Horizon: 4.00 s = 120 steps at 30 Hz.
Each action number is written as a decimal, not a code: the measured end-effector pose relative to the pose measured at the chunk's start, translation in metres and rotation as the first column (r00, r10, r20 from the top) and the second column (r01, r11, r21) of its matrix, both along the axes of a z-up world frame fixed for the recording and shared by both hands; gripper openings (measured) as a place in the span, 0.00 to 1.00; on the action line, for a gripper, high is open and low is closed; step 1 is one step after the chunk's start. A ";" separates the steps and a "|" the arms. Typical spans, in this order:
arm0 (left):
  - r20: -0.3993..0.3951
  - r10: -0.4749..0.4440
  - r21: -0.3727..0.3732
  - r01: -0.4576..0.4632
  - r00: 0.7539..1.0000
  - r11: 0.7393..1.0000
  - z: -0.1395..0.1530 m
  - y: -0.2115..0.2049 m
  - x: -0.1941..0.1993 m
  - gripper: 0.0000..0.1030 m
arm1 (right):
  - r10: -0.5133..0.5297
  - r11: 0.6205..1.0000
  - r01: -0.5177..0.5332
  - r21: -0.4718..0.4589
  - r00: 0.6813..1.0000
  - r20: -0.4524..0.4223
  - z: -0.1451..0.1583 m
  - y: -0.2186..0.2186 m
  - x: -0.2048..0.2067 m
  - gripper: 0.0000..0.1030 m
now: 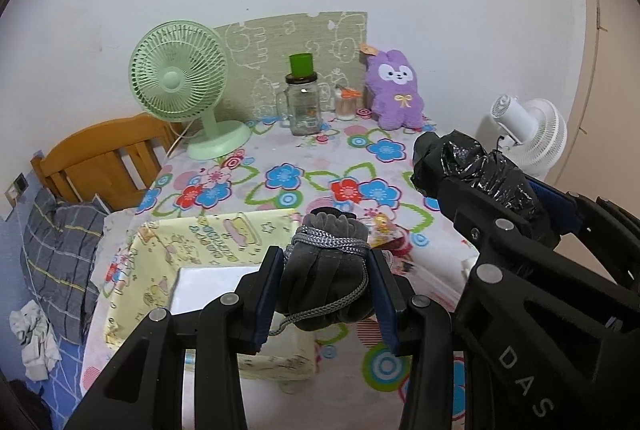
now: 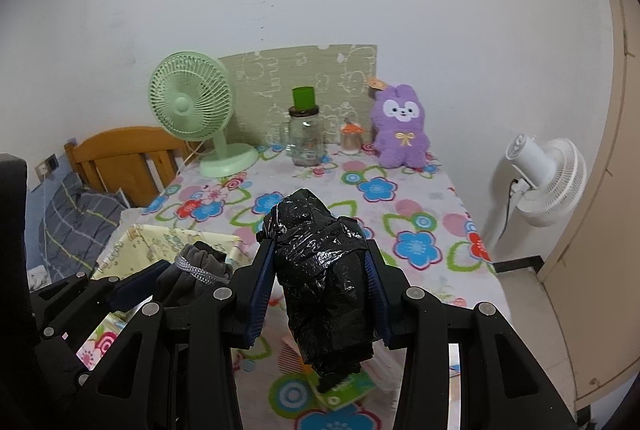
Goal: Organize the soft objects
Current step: 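Carry the pouch into the fabric box and open the left tool while the right tool carries the bundle, then lower the black bundle into the fabric box and open the right tool, then withdraw both tools from the box back over the table items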
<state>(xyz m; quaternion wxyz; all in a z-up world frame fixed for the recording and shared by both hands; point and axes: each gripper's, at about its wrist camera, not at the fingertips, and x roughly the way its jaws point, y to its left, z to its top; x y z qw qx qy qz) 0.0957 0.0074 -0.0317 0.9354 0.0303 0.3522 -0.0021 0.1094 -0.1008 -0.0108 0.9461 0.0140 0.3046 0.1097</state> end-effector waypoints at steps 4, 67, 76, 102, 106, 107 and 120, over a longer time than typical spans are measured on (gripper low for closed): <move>0.004 0.012 0.011 -0.012 1.000 1.000 -0.001 0.015 0.003 0.42 | 0.017 1.000 -0.017 0.008 1.000 -0.016 -0.001 0.016 0.006 0.45; -0.161 0.121 -0.007 -0.124 0.980 0.992 -0.065 0.146 0.053 0.82 | 0.330 0.942 -0.335 -0.006 0.929 -0.166 -0.066 0.172 0.078 0.66; -0.134 0.108 0.002 -0.109 0.985 0.994 -0.052 0.131 0.045 0.86 | 0.311 0.949 -0.316 -0.017 0.941 -0.130 -0.052 0.153 0.069 0.72; -0.017 0.055 -0.021 -0.055 0.998 0.998 -0.004 0.068 0.002 1.00 | 0.172 0.985 -0.171 -0.027 0.984 0.036 0.002 0.075 0.017 1.00; -0.005 0.037 -0.028 -0.037 0.999 0.999 0.000 0.056 -0.002 1.00 | 0.146 0.989 -0.145 -0.030 0.988 0.050 0.007 0.062 0.009 1.00; -0.005 0.034 -0.028 -0.034 0.999 0.999 0.001 0.054 -0.002 1.00 | 0.139 0.990 -0.138 -0.027 0.989 0.053 0.008 0.059 0.008 1.00; 0.036 0.024 -0.038 -0.022 0.999 0.999 0.011 0.016 -0.018 1.00 | 0.083 0.997 -0.083 0.001 0.991 0.103 0.015 0.015 -0.011 1.00</move>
